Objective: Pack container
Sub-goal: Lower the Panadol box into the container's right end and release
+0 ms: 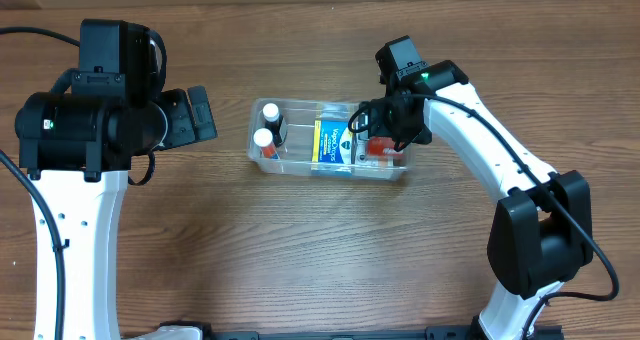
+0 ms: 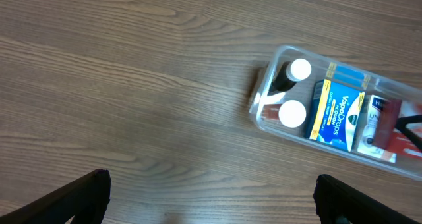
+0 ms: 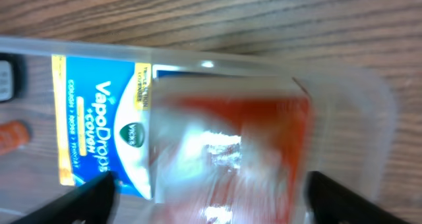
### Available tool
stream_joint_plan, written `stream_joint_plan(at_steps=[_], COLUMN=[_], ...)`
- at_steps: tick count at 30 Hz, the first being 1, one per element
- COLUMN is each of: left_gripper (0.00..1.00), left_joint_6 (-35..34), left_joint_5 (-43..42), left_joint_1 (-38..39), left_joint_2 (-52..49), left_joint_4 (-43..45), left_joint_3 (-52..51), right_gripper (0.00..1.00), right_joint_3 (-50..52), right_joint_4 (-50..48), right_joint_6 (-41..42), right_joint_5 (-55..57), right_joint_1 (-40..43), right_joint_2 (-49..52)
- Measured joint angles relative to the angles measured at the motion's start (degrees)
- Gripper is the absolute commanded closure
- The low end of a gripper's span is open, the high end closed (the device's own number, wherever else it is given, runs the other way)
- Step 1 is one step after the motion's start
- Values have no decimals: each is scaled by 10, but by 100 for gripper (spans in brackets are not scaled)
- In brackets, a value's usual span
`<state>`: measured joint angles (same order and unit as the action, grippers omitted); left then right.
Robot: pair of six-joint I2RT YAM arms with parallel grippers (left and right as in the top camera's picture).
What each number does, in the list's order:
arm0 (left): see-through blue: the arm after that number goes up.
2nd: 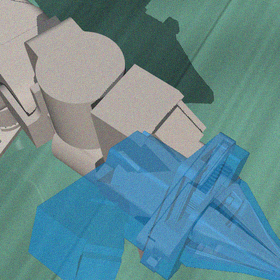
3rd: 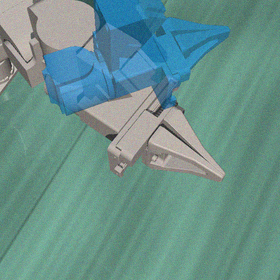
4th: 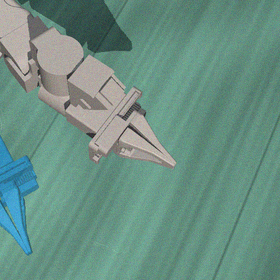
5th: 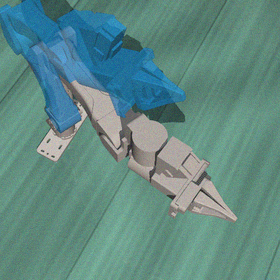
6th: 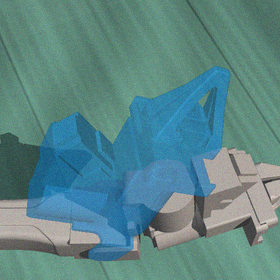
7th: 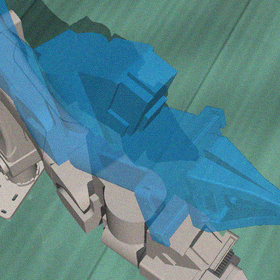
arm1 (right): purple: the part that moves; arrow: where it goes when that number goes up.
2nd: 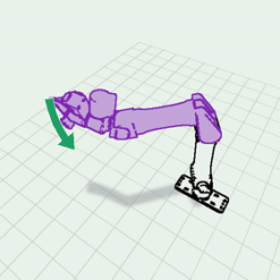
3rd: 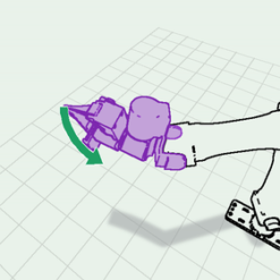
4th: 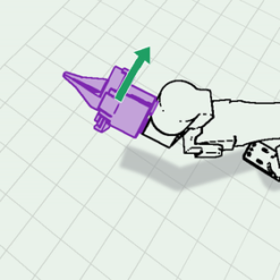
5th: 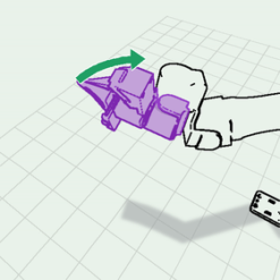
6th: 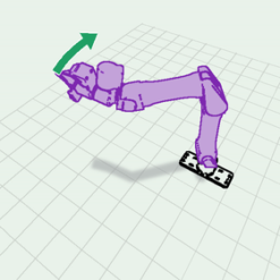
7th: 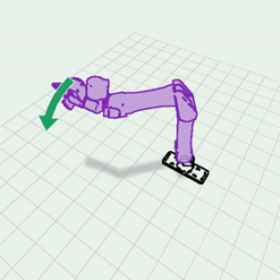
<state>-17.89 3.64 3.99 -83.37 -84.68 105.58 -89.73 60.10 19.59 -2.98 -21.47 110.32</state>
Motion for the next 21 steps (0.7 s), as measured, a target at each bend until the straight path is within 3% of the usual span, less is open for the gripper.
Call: stream_joint_plan(at_steps=[6,8,11,14,17,21], left_gripper=[0,0,0,0,0,0], left_joint_6=[0,0,0,0,0,0], left_joint_5=[0,0,0,0,0,0], left_joint_1=[0,0,0,0,0,0], left_joint_2=[0,0,0,0,0,0], left_joint_4=[0,0,0,0,0,0], left_joint_3=[0,0,0,0,0,0], right_gripper=[5,12,41,70,74,80], right_joint_3=[2,2,1,-5,-2,68], right_joint_4=[30,35,77,179,240,202], right_joint_6=[-1,2,19,24,30,34], right_joint_5=[4,7,9,9,10,8], right_joint_1=[-3,-3,-3,-3,-3,-3], right_joint_2=[-29,-70,-187,-280,-290,-275])
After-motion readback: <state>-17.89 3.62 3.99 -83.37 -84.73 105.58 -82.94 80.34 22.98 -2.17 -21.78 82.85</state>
